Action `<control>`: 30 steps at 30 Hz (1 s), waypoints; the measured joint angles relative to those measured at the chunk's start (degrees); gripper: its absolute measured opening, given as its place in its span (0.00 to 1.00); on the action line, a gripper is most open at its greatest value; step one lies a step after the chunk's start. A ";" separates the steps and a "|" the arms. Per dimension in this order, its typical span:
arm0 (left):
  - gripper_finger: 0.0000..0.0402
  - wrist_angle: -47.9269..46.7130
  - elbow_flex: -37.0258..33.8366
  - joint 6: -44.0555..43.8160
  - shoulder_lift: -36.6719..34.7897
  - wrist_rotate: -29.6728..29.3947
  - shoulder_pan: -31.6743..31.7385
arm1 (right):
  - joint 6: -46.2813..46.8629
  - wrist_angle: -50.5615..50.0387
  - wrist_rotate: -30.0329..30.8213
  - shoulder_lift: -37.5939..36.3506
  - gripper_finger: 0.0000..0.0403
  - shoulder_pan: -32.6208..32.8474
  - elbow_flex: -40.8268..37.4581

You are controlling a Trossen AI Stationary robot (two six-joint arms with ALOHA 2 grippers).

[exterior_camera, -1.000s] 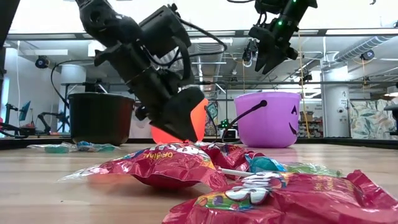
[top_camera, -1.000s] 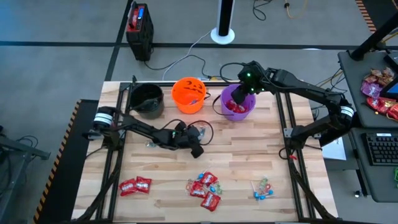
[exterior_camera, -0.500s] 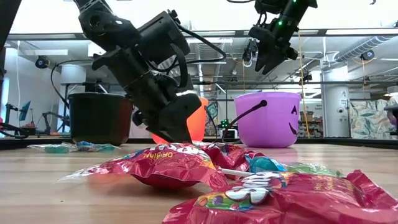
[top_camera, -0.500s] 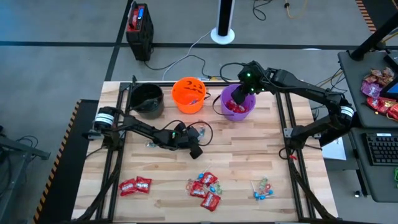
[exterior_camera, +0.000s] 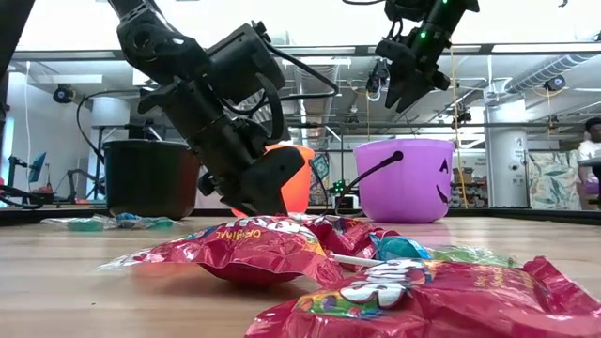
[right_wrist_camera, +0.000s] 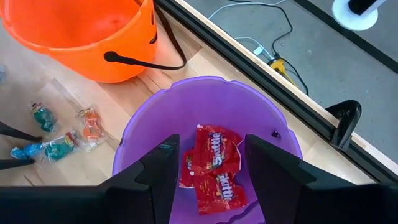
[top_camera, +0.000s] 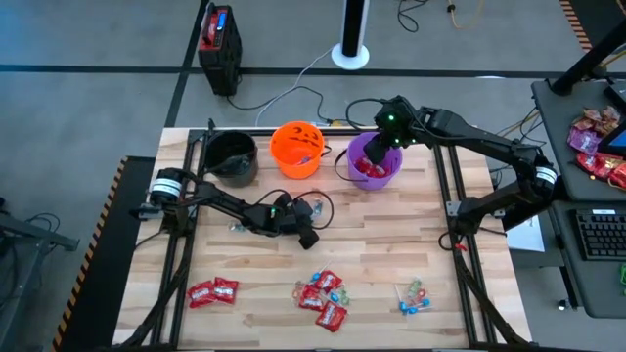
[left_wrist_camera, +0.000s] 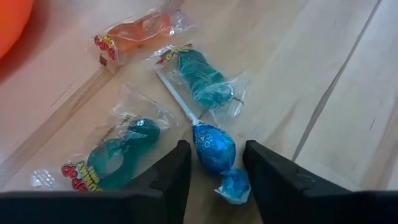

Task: Sort candy by brand, put in halloween buckets
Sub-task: Put the blue candy into the orange bucket

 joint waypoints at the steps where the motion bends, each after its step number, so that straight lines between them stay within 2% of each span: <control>1: 0.30 0.02 0.00 0.00 0.00 0.03 0.00 | 0.02 -0.02 0.02 0.00 0.43 0.00 0.00; 6: 0.09 -0.63 0.02 -0.03 -0.19 0.40 0.02 | 0.01 -0.04 0.01 0.02 0.43 0.00 0.00; 9: 0.02 -3.51 0.26 -0.86 -1.31 2.19 0.11 | 0.02 -0.07 0.00 0.02 0.43 0.00 0.00; 14: 0.00 -12.59 1.28 1.91 -6.46 7.38 -0.42 | 0.00 -0.14 0.00 0.02 0.43 0.00 0.00; 17: 0.00 -16.09 1.54 2.96 -11.52 11.24 -0.45 | -0.06 -0.14 0.00 0.04 0.43 0.00 0.00; 20: 0.00 -19.10 2.02 3.07 -17.15 12.53 -0.45 | -0.20 -0.11 0.00 0.04 0.43 0.00 0.00; 25: 0.00 -21.78 6.05 4.62 -27.73 12.47 1.19 | -0.91 0.06 0.01 0.04 0.43 0.00 0.00; 30: 0.00 -28.52 13.41 9.07 -32.55 4.33 7.03 | -1.33 1.25 0.00 0.04 0.43 0.00 0.00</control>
